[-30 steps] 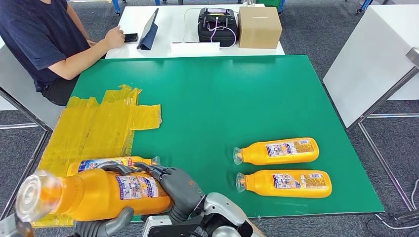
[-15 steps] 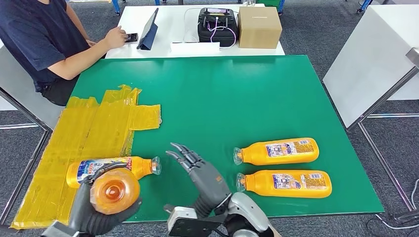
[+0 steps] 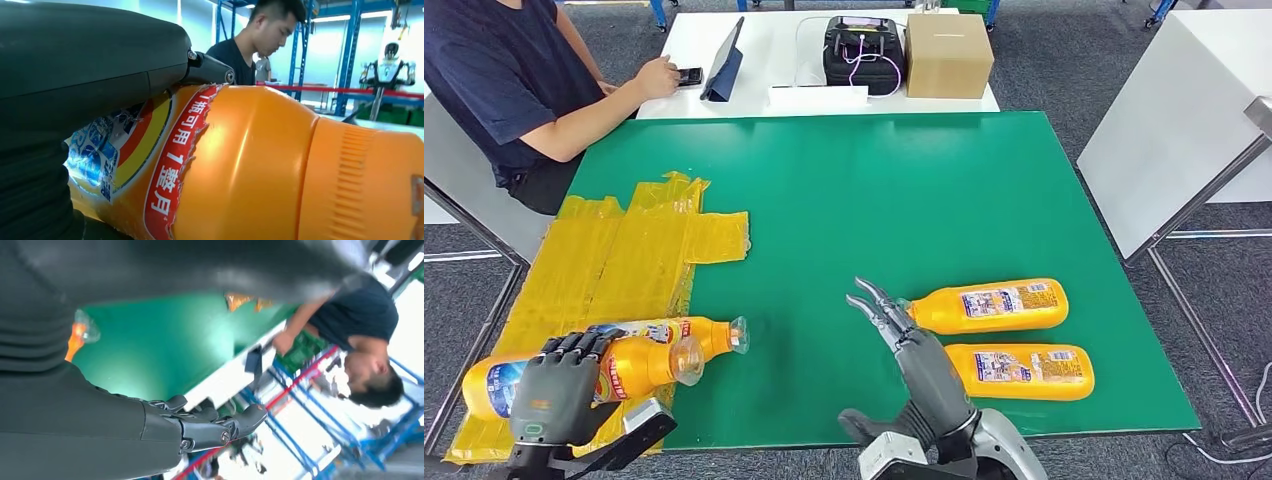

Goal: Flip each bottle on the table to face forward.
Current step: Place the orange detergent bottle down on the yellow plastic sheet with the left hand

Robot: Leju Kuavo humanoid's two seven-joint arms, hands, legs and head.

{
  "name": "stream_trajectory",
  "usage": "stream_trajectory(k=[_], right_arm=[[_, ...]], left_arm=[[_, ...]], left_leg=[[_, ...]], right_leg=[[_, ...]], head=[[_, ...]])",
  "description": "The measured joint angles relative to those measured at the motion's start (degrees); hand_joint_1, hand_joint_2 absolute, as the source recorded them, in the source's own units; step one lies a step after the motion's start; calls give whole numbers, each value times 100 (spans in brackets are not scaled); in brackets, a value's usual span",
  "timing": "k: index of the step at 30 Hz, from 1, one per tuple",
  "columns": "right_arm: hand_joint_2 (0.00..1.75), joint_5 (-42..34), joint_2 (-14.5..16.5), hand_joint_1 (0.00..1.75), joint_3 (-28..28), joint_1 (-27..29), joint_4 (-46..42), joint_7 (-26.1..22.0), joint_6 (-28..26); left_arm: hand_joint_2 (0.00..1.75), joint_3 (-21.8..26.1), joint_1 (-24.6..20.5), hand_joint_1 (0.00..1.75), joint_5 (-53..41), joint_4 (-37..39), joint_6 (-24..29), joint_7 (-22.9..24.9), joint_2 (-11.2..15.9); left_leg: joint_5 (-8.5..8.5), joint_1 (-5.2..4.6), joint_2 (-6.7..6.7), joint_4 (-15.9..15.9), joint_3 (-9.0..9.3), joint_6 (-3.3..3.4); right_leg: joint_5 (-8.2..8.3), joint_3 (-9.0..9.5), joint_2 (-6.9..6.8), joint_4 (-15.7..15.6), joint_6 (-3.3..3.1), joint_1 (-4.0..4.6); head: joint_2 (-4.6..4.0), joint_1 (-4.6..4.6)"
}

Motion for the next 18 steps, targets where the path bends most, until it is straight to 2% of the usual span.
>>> stream_trajectory(k=[7, 18], right_arm=[[0, 267, -163, 0, -94, 253, -371, -36, -239], [0, 456, -218, 0, -175, 561, -530, -28, -345]], left_arm=[[175, -446, -519, 175, -144, 496, 64, 327, 443], [175, -920, -1195, 175, 20, 899, -45, 450, 528]], left_leg=[[0, 0, -1, 0, 3, 0], [1, -1, -5, 1, 3, 1]], right_leg=[[0, 6, 0, 0, 0, -1], [1, 1, -4, 0, 1, -1]], head=[[0, 1], [0, 1]])
